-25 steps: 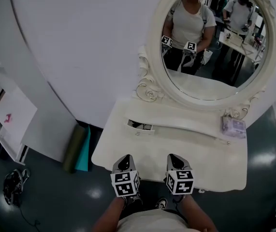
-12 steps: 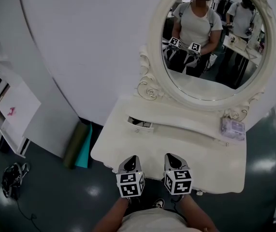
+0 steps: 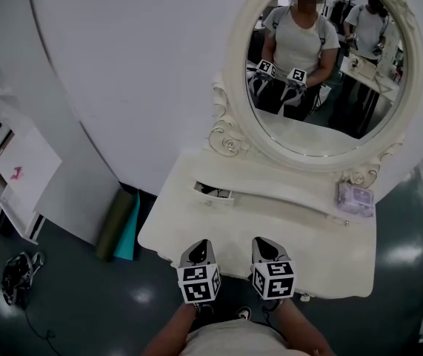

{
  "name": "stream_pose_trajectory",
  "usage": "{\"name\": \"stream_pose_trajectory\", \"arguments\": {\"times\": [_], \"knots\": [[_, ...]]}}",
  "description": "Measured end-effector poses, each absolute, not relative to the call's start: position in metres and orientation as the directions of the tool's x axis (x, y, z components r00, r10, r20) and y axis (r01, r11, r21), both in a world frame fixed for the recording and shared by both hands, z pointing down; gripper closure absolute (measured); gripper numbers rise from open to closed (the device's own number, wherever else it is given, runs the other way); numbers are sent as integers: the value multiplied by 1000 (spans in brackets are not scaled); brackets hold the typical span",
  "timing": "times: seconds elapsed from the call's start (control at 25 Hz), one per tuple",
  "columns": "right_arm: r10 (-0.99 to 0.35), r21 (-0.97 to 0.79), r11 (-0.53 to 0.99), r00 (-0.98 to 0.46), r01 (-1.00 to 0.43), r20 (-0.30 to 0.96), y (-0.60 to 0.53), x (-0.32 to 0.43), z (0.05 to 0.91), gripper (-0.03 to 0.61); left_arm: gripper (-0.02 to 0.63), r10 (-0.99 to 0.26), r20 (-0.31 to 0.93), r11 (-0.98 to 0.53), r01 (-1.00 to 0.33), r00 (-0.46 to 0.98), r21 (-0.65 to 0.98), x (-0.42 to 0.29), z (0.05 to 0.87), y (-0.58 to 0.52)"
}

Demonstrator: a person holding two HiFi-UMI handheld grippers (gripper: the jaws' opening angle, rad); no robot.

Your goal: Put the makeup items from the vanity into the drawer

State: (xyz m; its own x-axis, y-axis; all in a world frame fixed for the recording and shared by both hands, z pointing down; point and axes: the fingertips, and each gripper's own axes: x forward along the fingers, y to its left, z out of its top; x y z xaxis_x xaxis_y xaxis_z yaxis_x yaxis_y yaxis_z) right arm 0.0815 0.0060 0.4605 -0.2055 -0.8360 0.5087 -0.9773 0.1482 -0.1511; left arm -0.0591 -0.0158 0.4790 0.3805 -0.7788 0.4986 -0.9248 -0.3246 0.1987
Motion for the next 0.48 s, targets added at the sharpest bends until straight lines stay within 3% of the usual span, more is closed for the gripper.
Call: {"name": "stream_pose_trajectory", "arguments": {"times": [0.48], "knots": [[-834,-142,158,-209,-977,510,0,82,461,561,604,-780,496,-323,-924,382,204,-57,480,-23]]}}
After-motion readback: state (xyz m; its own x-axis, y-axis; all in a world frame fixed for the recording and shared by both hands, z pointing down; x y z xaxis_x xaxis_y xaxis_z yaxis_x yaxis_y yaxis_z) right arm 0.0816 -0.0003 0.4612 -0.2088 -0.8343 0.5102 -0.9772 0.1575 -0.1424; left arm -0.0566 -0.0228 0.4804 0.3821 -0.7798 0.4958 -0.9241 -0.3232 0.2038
